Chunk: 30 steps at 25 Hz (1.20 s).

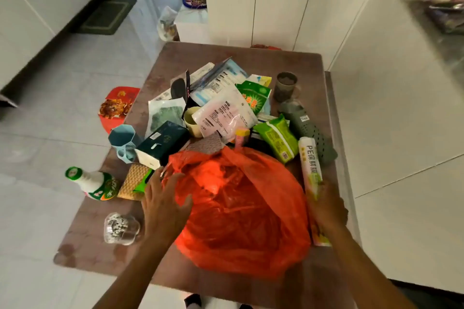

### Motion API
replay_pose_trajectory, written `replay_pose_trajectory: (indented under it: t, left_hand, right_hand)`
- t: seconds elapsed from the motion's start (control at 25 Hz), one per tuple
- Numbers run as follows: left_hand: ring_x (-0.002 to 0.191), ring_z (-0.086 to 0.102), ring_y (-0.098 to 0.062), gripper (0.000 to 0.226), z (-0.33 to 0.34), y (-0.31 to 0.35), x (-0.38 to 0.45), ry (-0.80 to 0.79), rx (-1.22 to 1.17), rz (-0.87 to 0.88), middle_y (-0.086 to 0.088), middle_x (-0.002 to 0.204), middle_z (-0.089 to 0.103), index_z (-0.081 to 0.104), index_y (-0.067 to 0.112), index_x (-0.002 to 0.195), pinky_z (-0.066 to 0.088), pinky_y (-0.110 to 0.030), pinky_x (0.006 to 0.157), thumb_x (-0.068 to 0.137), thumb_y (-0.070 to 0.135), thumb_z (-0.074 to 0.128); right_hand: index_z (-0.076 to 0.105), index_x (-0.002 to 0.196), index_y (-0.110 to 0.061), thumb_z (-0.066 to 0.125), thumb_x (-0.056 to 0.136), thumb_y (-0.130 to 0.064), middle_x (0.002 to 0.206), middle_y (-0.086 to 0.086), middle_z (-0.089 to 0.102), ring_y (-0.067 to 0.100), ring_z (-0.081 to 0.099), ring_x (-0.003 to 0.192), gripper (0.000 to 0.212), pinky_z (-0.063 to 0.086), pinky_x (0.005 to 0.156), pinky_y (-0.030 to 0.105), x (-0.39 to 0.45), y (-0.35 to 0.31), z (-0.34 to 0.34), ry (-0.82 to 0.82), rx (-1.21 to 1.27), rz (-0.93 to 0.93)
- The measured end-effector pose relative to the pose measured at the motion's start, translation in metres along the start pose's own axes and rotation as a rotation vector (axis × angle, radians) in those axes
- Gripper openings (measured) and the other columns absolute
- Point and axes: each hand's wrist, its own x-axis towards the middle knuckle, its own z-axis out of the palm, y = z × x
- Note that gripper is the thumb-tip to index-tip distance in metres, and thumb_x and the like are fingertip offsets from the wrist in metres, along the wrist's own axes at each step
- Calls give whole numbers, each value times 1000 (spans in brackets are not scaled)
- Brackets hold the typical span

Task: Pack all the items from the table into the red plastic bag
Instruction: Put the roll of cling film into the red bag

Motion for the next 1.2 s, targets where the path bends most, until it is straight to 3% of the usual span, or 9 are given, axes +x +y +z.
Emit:
replay_pose_trajectory:
  t: [0.12,0.24,0.4,0.52,0.68,0.76,0.88,1.0,1.2]
  left_hand:
    - [141,28,-43,51,15,-12,13,-146,199,15,-17,153,33,63,27,122,30,-63,106,73,26,76]
    - [133,41,-40,49,19,-39,18,-276,174,-83,-18,146,44,65,24,123,30,-53,109,75,22,74]
    - [108,56,-29,58,14,-46,12,-288,-14,-58,-10,125,57,57,16,133,48,-43,95,77,9,73]
    - [103,57,-23,68,11,-54,-1,-306,-120,25,-3,133,49,46,23,142,55,-43,87,80,8,69]
    - [86,58,-15,74,11,-69,-16,-312,-181,23,-2,144,43,36,32,147,57,-37,79,82,11,63]
    - [73,56,-8,74,2,-72,-18,-293,-230,-1,7,142,40,36,37,145,56,-25,67,82,8,63]
    - [85,61,-10,70,-2,-83,-22,-274,-265,-6,6,139,44,37,36,144,57,-26,69,82,9,58]
    - [109,53,-15,70,9,-99,-32,-349,-192,10,-3,145,46,32,37,148,53,-39,86,83,18,52]
    - [126,33,4,68,-18,-101,-34,-309,-360,113,15,148,34,19,53,145,38,-24,101,87,48,53]
  right_hand:
    - [51,115,-17,71,80,-46,103,12,65,33,63,86,49,49,77,40,20,-11,5,-85,37,125]
    - [54,121,-18,76,78,-36,105,12,65,32,63,86,52,54,79,42,27,-1,-7,-182,298,197]
    - [61,121,-24,87,66,-26,128,8,65,23,60,120,62,55,90,37,-17,-2,-99,-101,916,10]
    - [65,116,-24,91,56,-25,112,-6,73,9,64,114,65,53,94,27,-70,-74,-120,-235,915,-223]
    - [58,108,-24,87,66,-7,97,-17,66,-19,58,89,53,45,82,14,-104,-176,-21,-559,375,-585]
    - [51,122,-31,77,73,-12,115,-10,65,-2,61,103,58,47,85,24,-81,-179,40,-658,36,-619]
    - [40,142,-27,65,77,-19,143,4,51,26,49,129,70,38,107,35,-44,-152,87,-482,-567,-687]
    - [27,151,-29,69,75,-35,152,3,39,27,39,137,87,30,116,40,-19,-128,102,-210,-665,-766]
    - [46,142,-9,70,77,-10,143,19,50,41,46,130,69,37,108,51,-18,-105,119,-261,-661,-655]
